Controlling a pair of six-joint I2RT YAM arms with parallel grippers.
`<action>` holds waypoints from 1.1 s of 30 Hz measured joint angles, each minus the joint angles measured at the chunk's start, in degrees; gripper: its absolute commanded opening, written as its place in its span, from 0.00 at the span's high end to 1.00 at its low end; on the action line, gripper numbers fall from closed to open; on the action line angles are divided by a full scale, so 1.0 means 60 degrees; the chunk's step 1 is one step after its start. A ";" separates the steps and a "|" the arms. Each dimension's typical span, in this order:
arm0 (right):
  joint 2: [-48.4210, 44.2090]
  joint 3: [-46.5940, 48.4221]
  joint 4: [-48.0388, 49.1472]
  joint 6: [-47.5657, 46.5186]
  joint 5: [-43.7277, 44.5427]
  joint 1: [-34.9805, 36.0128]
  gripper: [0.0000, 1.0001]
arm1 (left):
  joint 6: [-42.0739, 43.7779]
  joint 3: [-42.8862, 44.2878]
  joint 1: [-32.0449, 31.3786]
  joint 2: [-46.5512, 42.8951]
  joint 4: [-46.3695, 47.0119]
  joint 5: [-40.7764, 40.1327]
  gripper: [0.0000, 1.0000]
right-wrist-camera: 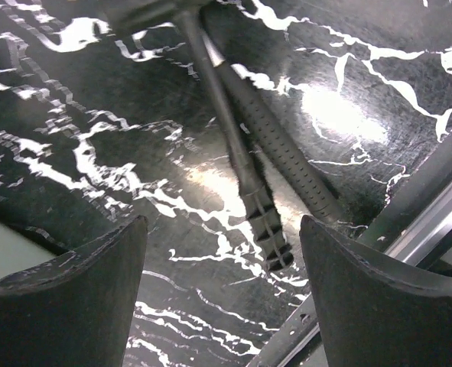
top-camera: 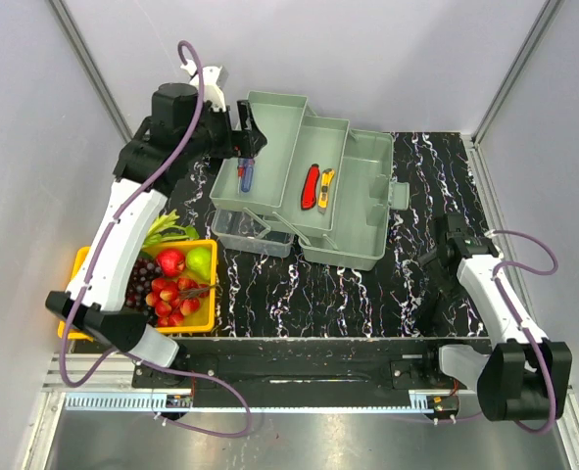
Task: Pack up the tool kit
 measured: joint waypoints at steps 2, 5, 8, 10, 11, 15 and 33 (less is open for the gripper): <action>0.0193 -0.0310 0.0222 -0.0055 -0.0277 -0.0324 0.11 | -0.0095 -0.0259 0.0000 -0.0382 0.0222 0.0335 0.04; 0.0765 -0.0769 0.0754 -0.0208 -0.0878 -0.0943 0.12 | -0.0222 -0.0918 0.0000 -0.0918 0.0328 0.0947 0.03; 0.1351 -0.1064 0.1213 -0.0302 -0.1319 -0.1177 0.14 | -0.0255 -0.1486 0.0000 -0.1133 0.0291 0.1268 0.02; 0.1745 -0.1126 0.1417 -0.0379 -0.1519 -0.1224 0.17 | -0.0251 -0.1741 0.0000 -0.1162 0.0178 0.1359 0.02; 0.1887 -0.1038 0.1424 -0.0419 -0.1581 -0.1228 0.20 | -0.0248 -0.1836 0.0000 -0.1166 0.0127 0.1359 0.02; 0.2718 -0.1031 0.2036 -0.0590 -0.1985 -0.1246 0.45 | -0.0211 -0.1949 0.0000 -0.1177 -0.0055 0.1359 0.02; 0.4073 0.0120 0.2142 -0.2404 -0.2900 -0.1319 1.00 | -0.0036 -0.1945 0.0000 -0.1246 -0.0310 0.1359 0.01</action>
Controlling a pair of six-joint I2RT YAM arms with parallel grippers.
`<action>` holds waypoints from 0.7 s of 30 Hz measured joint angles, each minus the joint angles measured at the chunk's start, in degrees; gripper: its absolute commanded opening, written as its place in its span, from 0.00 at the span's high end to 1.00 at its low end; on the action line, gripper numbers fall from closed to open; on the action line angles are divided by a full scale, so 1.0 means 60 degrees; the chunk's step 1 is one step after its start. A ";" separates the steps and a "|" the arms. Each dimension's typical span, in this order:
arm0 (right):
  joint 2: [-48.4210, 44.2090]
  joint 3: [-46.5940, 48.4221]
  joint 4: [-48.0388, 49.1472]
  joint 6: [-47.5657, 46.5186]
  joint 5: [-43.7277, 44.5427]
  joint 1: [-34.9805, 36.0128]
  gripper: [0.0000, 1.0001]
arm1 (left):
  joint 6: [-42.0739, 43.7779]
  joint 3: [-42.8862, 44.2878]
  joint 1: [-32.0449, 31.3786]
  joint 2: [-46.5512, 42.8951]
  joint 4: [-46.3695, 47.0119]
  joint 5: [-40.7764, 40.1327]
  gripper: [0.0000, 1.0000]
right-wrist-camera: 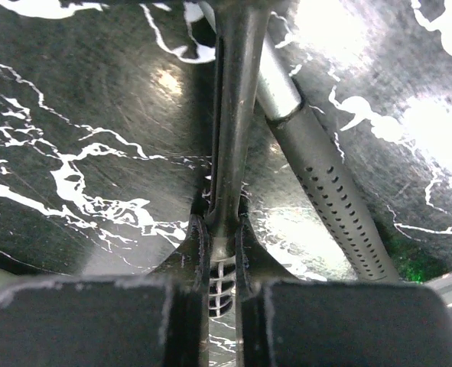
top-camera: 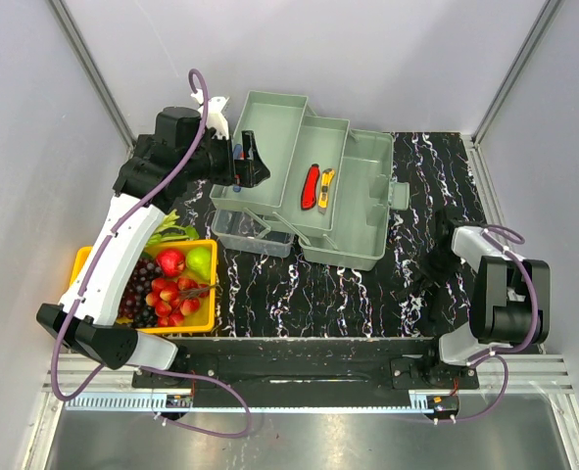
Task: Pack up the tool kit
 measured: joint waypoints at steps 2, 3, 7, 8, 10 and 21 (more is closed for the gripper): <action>-0.0015 0.0018 0.0102 -0.0280 -0.0069 0.0000 1.00 | 0.0000 0.0000 0.0000 0.0000 0.0000 0.0018 0.01; -0.0036 0.0022 0.0178 -0.0408 -0.0087 0.0004 1.00 | 0.0000 0.0000 0.0000 0.0000 0.0004 0.0029 0.01; -0.0379 0.0215 0.0532 -0.0984 -0.0331 0.0004 1.00 | -0.0004 0.0000 0.0000 0.0000 0.0004 0.0058 0.01; -0.0528 0.0313 0.0579 -0.1111 -0.0404 0.0004 1.00 | -0.0004 0.0000 0.0000 0.0000 0.0004 0.0066 0.01; -0.0856 0.0521 0.0718 -0.1330 -0.0572 0.0004 1.00 | -0.0004 0.0000 0.0000 0.0000 0.0004 0.0073 0.01; -0.2685 0.1891 0.0459 -0.1865 -0.0514 0.0004 1.00 | -0.0007 0.0000 0.0000 0.0000 0.0004 0.0102 0.01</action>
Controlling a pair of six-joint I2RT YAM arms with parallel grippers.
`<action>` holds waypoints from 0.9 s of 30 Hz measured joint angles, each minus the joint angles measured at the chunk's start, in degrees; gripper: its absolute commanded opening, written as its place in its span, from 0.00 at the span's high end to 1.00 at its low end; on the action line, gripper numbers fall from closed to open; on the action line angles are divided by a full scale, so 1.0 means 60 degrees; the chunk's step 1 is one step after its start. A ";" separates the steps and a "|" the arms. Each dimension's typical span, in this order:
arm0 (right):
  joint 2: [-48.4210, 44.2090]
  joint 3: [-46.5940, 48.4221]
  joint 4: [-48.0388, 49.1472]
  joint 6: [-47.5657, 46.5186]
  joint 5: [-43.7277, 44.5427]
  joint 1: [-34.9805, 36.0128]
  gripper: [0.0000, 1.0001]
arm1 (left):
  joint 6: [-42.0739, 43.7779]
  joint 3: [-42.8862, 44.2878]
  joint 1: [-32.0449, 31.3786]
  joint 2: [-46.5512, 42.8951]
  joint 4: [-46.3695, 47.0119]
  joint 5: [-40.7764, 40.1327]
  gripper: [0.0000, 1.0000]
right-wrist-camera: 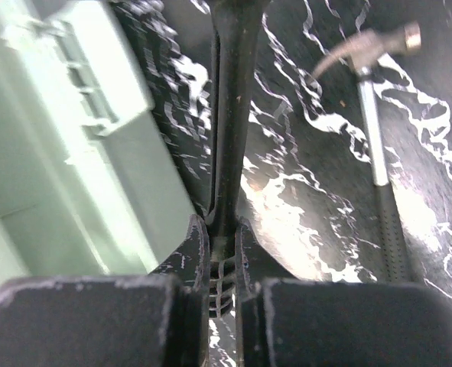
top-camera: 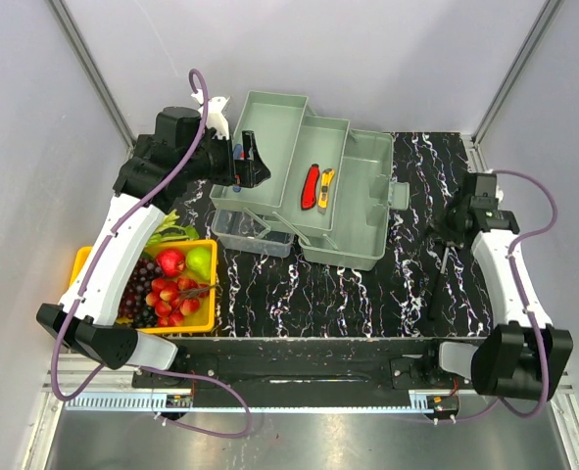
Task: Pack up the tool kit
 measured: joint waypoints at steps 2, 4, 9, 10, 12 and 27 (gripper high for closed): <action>-0.0324 0.0488 -0.0004 -0.0036 -0.0153 0.0004 1.00 | 0.0000 0.0000 0.0000 0.0000 0.0000 0.0004 0.01; -0.0528 0.0940 0.0011 -0.0044 -0.0335 0.0066 1.00 | -0.0004 0.0000 0.0000 0.0000 0.0000 0.0004 0.01; -0.0572 0.1829 0.0390 -0.0076 -0.0419 0.1402 1.00 | -0.0069 0.0000 0.0000 0.0000 0.0000 0.0007 0.01; -0.0463 0.1963 0.0466 -0.0080 -0.0382 0.1869 1.00 | -0.0087 0.0000 0.0000 0.0000 0.0000 0.0007 0.01; -0.0124 0.2120 0.0681 -0.0095 -0.0386 0.2510 1.00 | -0.0138 0.0000 0.0000 0.0000 0.0004 0.0007 0.01; 0.4674 0.3381 0.1195 -0.0670 -0.0058 0.4171 1.00 | -0.0178 0.0000 0.0000 0.0000 0.0000 -0.0004 0.01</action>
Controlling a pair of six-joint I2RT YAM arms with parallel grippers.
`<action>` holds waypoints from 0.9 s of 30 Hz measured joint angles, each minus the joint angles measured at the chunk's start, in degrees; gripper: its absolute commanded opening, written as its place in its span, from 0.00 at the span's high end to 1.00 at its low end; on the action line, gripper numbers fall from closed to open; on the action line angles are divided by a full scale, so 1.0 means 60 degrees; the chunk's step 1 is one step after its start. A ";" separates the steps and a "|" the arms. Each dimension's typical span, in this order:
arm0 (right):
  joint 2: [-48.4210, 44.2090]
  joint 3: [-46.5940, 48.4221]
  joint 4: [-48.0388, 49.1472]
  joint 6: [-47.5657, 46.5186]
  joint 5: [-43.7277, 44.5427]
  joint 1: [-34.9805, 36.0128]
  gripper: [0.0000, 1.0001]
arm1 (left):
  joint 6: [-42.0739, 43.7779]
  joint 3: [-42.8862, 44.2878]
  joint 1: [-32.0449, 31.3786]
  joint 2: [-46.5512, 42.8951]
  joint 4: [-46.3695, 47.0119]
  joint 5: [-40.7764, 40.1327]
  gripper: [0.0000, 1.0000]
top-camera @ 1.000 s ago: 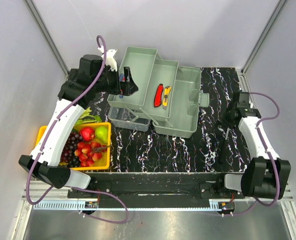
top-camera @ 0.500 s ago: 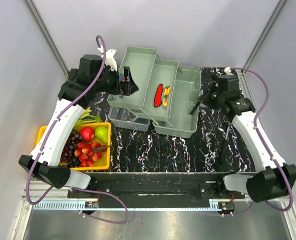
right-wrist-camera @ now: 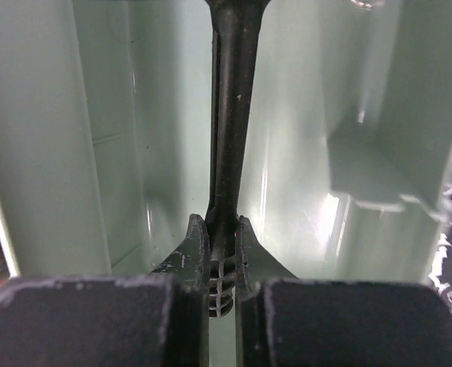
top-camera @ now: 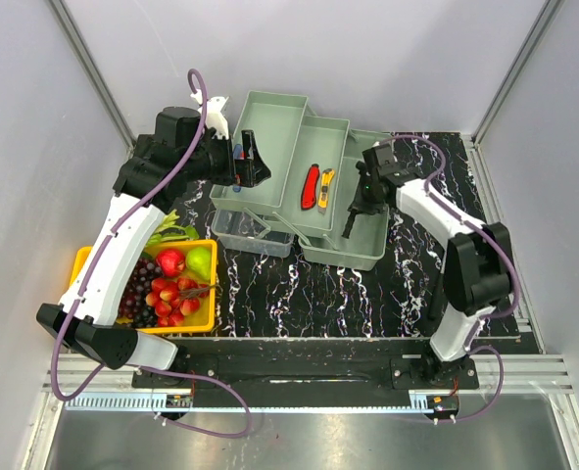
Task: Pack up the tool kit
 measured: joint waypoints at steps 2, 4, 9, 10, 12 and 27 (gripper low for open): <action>0.0452 0.0266 0.0069 -0.0047 -0.0004 0.0135 1.00 | 0.0000 0.0000 0.0000 0.0000 0.0000 -0.0004 0.01; 0.0940 0.0572 0.0066 -0.0069 0.0004 0.0284 1.00 | -0.0004 0.0000 0.0000 0.0000 0.0000 -0.0007 0.01; 0.2040 0.1184 0.0087 -0.0047 -0.0036 0.0484 1.00 | 0.0000 0.0000 0.0000 0.0000 0.0004 -0.0022 0.01; 0.2208 0.1264 0.0091 -0.0029 -0.0113 0.0506 1.00 | 0.0000 0.0000 0.0000 0.0000 0.0000 -0.0029 0.01; 0.2510 0.1388 0.0135 0.0040 -0.0255 0.0510 0.97 | 0.0000 0.0000 0.0000 0.0000 0.0004 -0.0033 0.01; 0.3016 0.1596 0.0251 0.0404 -0.0619 0.0474 0.58 | 0.0004 0.0004 0.0000 0.0000 0.0000 -0.0058 0.01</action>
